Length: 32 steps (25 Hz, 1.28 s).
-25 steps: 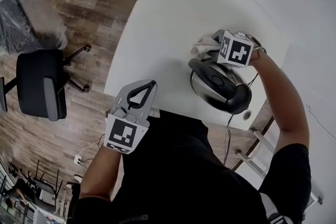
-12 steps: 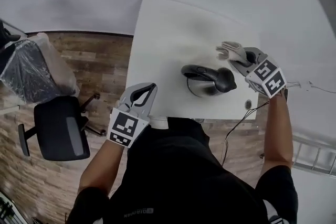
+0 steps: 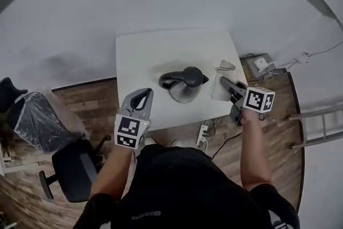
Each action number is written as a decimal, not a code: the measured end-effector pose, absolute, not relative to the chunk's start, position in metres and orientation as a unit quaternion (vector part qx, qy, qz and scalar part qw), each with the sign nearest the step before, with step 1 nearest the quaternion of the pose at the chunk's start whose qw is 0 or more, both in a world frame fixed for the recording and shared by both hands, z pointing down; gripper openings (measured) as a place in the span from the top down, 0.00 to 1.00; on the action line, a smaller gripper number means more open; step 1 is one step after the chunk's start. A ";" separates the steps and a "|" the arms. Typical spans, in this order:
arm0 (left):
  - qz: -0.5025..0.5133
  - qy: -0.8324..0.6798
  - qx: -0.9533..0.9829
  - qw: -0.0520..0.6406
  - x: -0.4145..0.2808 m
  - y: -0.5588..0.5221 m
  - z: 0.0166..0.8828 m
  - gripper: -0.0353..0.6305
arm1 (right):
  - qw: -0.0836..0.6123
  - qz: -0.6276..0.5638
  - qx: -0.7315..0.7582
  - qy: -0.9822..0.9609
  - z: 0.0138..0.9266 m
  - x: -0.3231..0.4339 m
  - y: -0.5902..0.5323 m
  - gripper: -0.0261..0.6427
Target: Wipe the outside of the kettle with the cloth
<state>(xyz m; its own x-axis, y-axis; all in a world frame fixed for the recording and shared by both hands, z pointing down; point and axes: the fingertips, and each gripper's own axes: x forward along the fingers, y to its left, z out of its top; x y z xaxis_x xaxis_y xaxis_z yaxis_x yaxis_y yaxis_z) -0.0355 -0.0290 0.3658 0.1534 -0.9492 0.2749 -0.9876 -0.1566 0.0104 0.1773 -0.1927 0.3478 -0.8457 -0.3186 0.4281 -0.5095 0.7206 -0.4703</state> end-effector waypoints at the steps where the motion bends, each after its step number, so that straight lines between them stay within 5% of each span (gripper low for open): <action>1: 0.106 -0.642 0.754 0.091 -0.026 -0.029 0.365 0.94 | 0.162 0.307 0.223 -0.911 0.353 0.186 -0.189 0.82; 7: 0.160 -0.619 0.765 0.075 0.011 -0.032 0.384 0.94 | 0.234 0.250 0.226 -0.912 0.376 0.199 -0.201 0.82; 18: 0.217 -0.473 0.853 0.039 -0.048 -0.091 0.421 0.94 | 0.450 0.149 0.327 -0.817 0.398 0.149 -0.224 0.82; 32: 0.159 -0.387 0.906 0.061 -0.098 -0.083 0.430 0.94 | 0.618 0.010 0.353 -0.702 0.376 0.065 -0.196 0.82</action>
